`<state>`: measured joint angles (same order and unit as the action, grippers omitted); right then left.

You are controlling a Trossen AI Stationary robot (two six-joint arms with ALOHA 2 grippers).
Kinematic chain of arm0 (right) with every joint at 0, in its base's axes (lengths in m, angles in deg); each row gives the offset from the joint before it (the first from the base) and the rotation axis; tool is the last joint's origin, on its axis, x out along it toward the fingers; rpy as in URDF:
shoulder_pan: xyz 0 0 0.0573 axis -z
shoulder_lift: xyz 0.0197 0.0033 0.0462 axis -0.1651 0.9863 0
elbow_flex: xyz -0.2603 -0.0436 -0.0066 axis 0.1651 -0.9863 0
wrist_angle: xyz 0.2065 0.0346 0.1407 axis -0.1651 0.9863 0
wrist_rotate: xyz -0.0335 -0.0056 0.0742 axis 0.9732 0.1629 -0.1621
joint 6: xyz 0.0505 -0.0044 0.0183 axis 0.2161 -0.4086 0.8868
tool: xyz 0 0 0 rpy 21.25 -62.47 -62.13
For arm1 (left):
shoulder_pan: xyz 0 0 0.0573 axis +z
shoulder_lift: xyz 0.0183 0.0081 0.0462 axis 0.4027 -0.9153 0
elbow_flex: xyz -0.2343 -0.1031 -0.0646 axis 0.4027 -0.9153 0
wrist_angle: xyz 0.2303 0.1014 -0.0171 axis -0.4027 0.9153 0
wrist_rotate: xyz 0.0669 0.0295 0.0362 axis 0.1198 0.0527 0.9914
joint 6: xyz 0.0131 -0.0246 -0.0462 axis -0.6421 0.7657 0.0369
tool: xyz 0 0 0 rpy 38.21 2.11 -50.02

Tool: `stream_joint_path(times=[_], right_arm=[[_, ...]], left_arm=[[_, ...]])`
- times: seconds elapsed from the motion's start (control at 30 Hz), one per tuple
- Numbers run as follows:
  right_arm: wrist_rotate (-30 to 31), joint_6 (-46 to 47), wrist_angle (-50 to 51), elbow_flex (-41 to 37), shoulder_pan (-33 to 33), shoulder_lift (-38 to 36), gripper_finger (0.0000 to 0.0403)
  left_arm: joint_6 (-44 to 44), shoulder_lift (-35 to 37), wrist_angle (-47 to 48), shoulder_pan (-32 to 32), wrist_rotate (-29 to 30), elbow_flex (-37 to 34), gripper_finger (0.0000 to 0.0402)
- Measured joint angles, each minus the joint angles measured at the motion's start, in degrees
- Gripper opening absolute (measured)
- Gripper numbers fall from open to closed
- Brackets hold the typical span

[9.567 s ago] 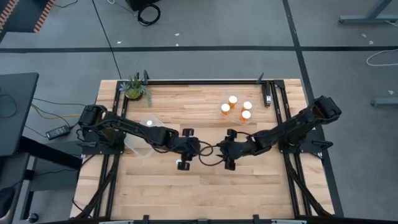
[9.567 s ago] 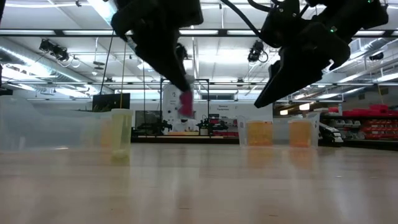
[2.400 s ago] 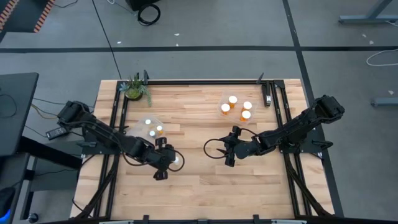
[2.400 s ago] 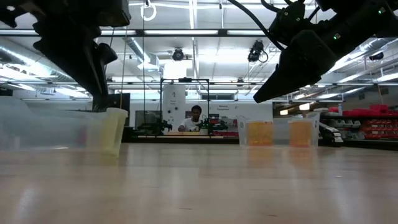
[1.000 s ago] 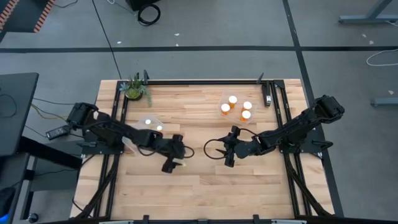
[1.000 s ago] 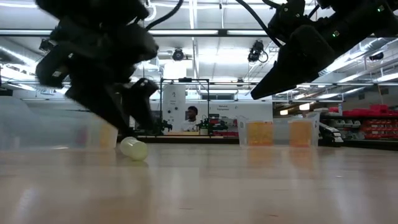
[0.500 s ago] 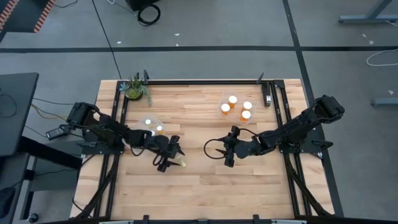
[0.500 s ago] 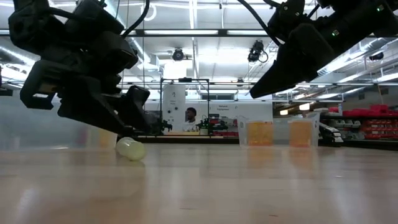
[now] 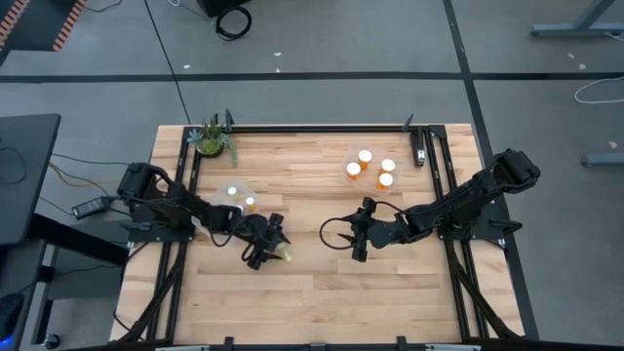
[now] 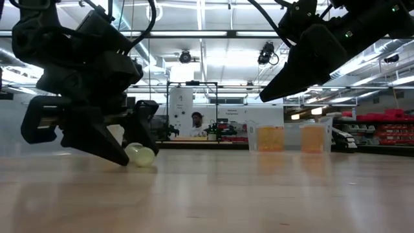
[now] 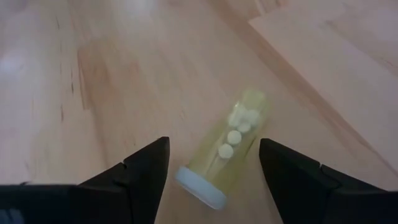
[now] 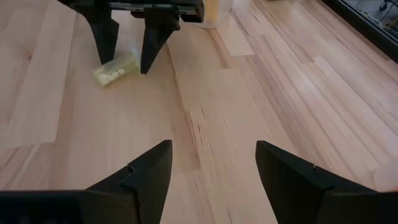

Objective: Pick and place medicine bottles into bin by pill shape (circle, oval)
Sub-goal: Put the small yellow pill bottle into the left transparent bin

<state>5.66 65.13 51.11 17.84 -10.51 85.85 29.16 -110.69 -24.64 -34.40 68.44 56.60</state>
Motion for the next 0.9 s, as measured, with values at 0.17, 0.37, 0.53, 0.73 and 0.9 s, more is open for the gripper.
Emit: stream_joint_path(times=[0.17, 0.37, 0.53, 0.73, 0.9], right_arm=[[-0.02, -0.02, 0.01, 0.0, 0.0, 0.0, 0.0239], [-0.02, -0.02, 0.0, 0.0, 0.0, 0.0, 0.0239], [-0.02, -0.02, 0.03, 0.0, 0.0, 0.0, 0.0239], [-0.02, -0.02, 0.02, 0.0, 0.0, 0.0, 0.0239], [-0.02, -0.02, 0.03, 0.0, 0.0, 0.0, 0.0239]], left_arm=[[0.12, -0.88, -0.87, 0.07, 0.11, 0.05, 0.0253], [0.61, -0.93, -0.51, 0.5, -0.24, 0.06, 0.0221], [0.58, -0.96, -0.38, 0.52, -0.12, 0.06, 0.0187], [0.67, -0.93, -0.24, 0.52, 0.26, 0.06, 0.0152], [1.97, -0.84, -0.1, 0.55, 0.64, 0.06, 0.0126]])
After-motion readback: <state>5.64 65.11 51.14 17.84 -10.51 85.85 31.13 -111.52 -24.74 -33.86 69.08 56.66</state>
